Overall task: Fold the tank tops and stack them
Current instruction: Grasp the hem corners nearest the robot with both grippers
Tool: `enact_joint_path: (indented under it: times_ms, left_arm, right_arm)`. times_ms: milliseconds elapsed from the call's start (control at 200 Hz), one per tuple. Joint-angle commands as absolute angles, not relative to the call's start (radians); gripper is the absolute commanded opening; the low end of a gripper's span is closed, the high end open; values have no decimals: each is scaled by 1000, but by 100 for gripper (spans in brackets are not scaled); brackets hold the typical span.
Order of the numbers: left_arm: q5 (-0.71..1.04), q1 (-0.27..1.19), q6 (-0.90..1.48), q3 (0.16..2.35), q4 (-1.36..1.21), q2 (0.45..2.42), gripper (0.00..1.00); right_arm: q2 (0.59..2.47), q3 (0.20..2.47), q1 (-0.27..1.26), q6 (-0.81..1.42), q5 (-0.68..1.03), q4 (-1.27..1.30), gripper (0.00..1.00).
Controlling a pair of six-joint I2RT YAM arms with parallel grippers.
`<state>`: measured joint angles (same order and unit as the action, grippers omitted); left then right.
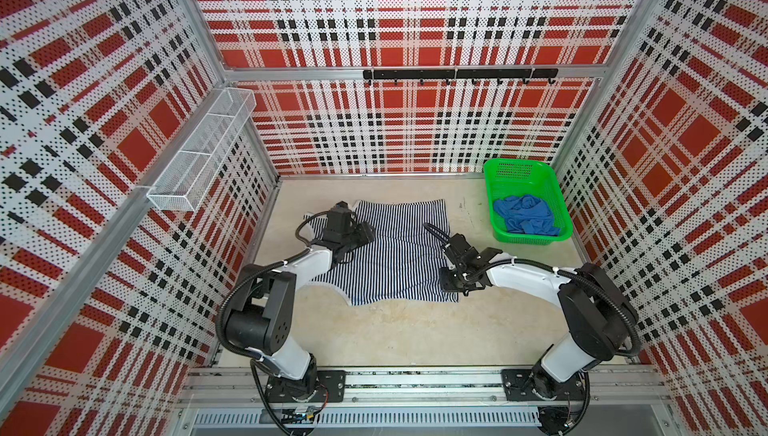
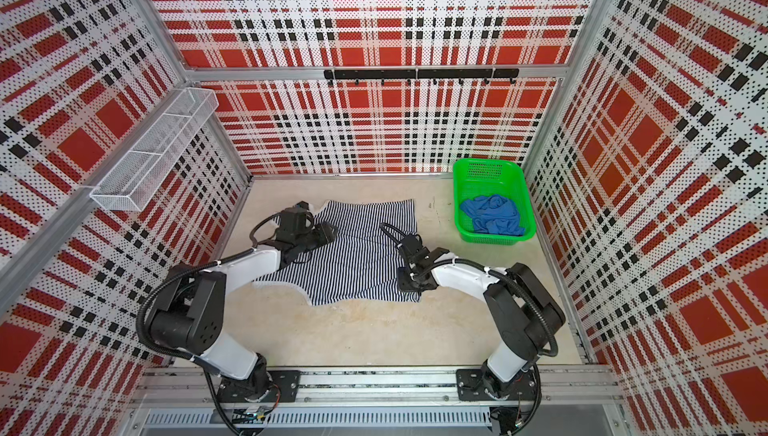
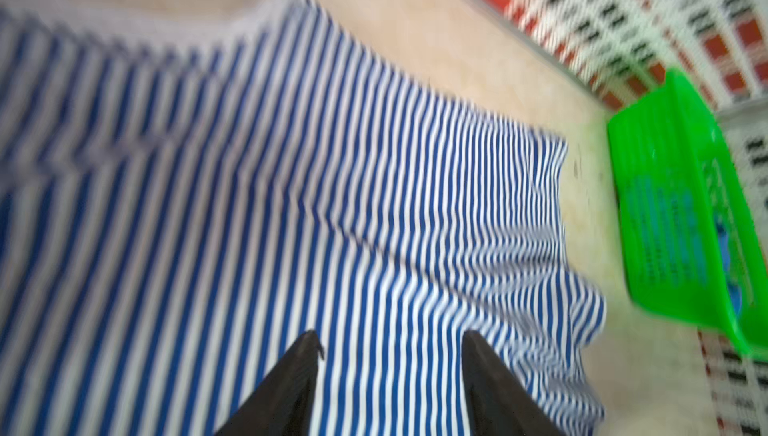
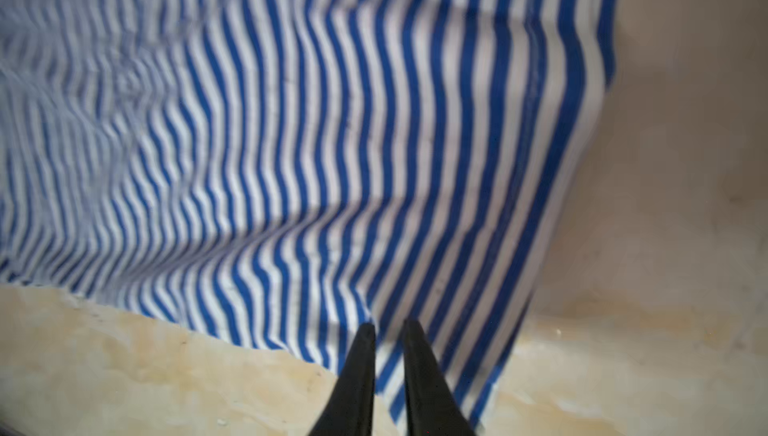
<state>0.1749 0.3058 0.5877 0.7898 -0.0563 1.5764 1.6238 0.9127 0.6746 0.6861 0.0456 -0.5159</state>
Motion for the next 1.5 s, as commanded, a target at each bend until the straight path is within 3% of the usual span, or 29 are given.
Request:
enact_joint_path:
  times_ms: [0,266,481,571,676,812,1097,1493]
  left_arm:
    - [157,386,692,646,-33,1513,58]
    - [107,412,778,394,-34,1404,57]
    - [62,378,652,500,151,1394,59]
    - [34,408,640,586,275,1326,62]
    - [-30,431,649,661,487,1216,64]
    - [-41,421,727,612,656,1055,63]
    - [-17,378,900,484,636,848,59]
    - [-11,343,955,319,354,924,59]
  right_arm:
    - [1612,897,656,712,-12,-540,16]
    - [1600,806,575,704,-101,-537,15]
    - [1540,803,514,659,-137,-580,16]
    - [1476,821,517,658,-95,-622,21]
    - [1394,819,546,694,-18,-686,34]
    - [1316,792,591,761,75,-723,40]
    - [1307,750,667,837,171,-640,50]
    - [1396,699,697,931,193,-458,53]
